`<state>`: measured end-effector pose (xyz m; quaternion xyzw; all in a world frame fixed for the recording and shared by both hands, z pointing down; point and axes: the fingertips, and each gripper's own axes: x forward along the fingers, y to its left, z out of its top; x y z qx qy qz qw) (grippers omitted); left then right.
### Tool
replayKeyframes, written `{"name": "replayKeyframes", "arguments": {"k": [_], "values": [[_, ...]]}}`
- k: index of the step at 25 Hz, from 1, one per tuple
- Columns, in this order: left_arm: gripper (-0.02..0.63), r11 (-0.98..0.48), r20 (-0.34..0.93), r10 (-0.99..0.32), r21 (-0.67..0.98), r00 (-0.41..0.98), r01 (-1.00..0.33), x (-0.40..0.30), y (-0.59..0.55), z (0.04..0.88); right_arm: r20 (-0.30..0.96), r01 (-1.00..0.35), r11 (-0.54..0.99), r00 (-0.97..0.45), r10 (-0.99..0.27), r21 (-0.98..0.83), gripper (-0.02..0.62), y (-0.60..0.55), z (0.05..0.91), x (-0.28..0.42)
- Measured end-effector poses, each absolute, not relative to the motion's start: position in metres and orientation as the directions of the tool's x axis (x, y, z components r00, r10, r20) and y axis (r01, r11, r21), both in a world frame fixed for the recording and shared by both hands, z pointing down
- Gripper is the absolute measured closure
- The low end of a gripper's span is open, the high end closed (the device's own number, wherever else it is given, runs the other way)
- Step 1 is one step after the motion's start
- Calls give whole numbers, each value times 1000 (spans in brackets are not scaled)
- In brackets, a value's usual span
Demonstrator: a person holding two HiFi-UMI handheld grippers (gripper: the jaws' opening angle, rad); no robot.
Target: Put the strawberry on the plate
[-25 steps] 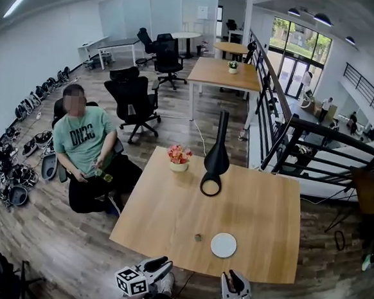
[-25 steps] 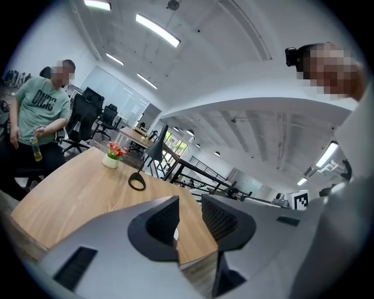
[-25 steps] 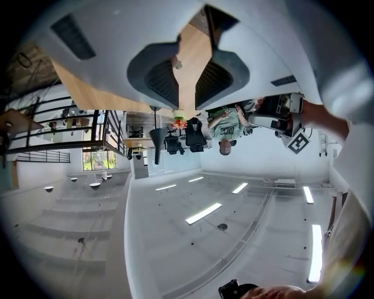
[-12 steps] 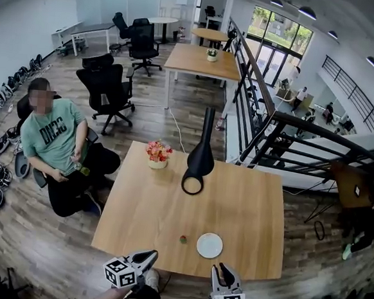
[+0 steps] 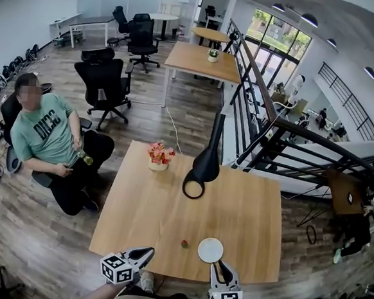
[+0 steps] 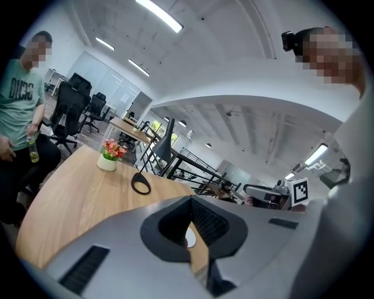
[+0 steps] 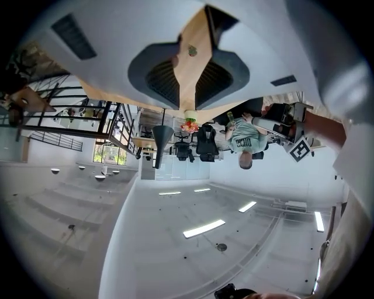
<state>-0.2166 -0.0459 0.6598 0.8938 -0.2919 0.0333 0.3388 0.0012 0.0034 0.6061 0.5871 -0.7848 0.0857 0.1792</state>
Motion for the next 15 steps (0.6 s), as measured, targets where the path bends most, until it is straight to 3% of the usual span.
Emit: {"name": "replayKeyframes", "arguments": {"k": [15], "values": [[603, -560, 298, -531, 580, 793, -592, -236, -53, 666, 450, -902, 415, -323, -833, 120, 511, -35, 640, -30]]}}
